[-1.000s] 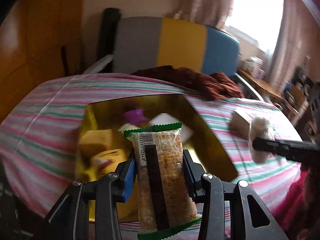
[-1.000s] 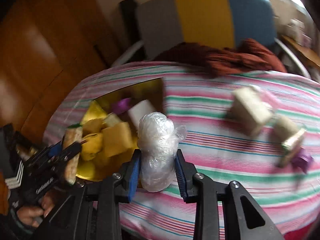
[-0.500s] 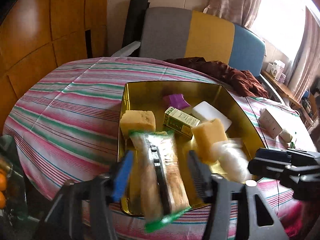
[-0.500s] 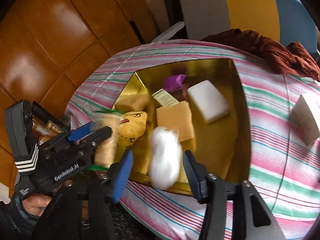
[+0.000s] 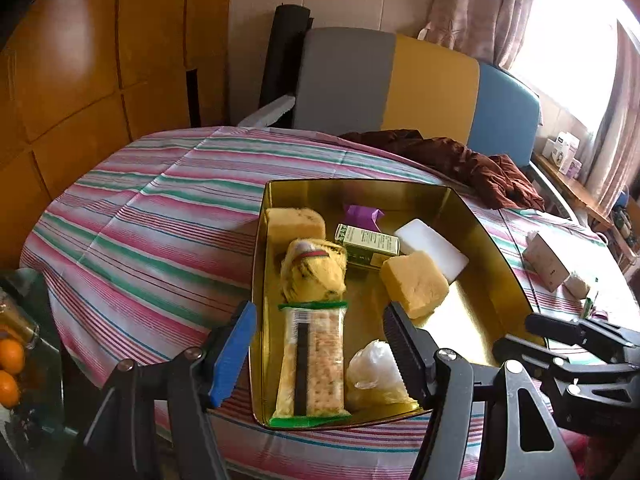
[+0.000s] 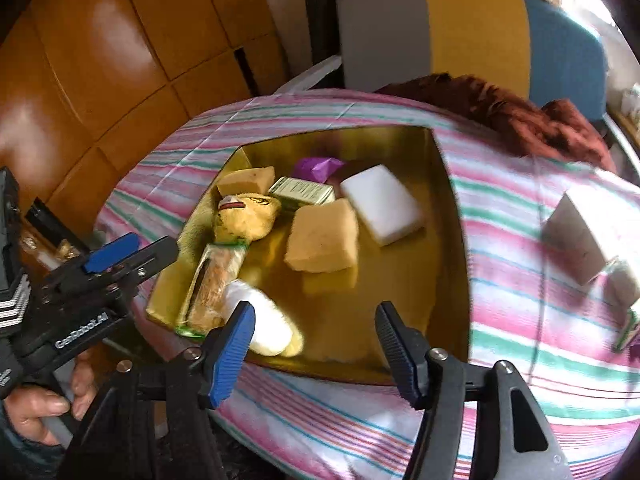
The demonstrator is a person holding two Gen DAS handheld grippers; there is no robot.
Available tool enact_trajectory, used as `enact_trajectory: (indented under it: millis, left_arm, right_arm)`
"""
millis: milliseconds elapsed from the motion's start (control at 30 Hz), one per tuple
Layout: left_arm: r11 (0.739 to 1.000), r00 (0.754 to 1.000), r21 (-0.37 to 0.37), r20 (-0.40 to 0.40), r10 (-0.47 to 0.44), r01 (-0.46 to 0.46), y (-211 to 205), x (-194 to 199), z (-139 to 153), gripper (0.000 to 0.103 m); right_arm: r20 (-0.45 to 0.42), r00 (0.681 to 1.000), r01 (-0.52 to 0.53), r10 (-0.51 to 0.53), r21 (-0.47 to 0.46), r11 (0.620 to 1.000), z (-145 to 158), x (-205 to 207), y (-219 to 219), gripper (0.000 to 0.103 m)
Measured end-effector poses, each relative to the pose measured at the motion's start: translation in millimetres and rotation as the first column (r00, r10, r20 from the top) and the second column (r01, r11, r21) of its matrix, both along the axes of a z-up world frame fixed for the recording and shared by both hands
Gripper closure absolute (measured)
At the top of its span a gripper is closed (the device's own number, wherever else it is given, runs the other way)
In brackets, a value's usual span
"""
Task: Organize objects
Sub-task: 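Release the cracker packet and plastic bag into the tray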
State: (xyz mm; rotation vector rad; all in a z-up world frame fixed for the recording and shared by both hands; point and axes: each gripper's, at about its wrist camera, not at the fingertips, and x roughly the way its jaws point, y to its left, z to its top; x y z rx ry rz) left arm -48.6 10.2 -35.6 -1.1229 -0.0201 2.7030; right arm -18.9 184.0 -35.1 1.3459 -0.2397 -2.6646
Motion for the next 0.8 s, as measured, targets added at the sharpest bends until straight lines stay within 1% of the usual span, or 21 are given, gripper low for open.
enact_trajectory:
  millis: [200,300,467,567,733,800]
  left_arm:
    - [1.000,1.000,-0.003,-0.018,-0.003,0.003,5,9,5,0.035]
    - [1.000,0.999,-0.016,-0.038,-0.008,0.007,10,13,8,0.033]
    - [0.999,0.999,-0.027,-0.047,-0.022,0.020,18,18,11,0.032]
    - [0.998,0.998,-0.037,-0.055,-0.043,0.041,24,21,13,0.031]
    - [0.997,0.997,-0.044,-0.054,-0.063,0.061,32,23,14,0.031]
    - [0.997,0.996,-0.046,-0.055,-0.068,0.066,35,23,14,0.031]
  right_arm:
    - [-0.069,0.997,0.052,-0.046,0.091,0.994,10,10,2,0.039]
    - [-0.094,0.993,0.086,-0.075,0.112,0.990,14,16,6,0.039]
    - [-0.119,0.984,0.150,-0.136,0.116,0.982,17,20,16,0.039]
    - [-0.132,0.978,0.177,-0.162,0.112,0.978,18,23,22,0.035]
    - [-0.137,0.974,0.197,-0.181,0.113,0.974,18,25,28,0.035]
    - [-0.147,0.972,0.203,-0.183,0.129,0.971,19,27,29,0.035]
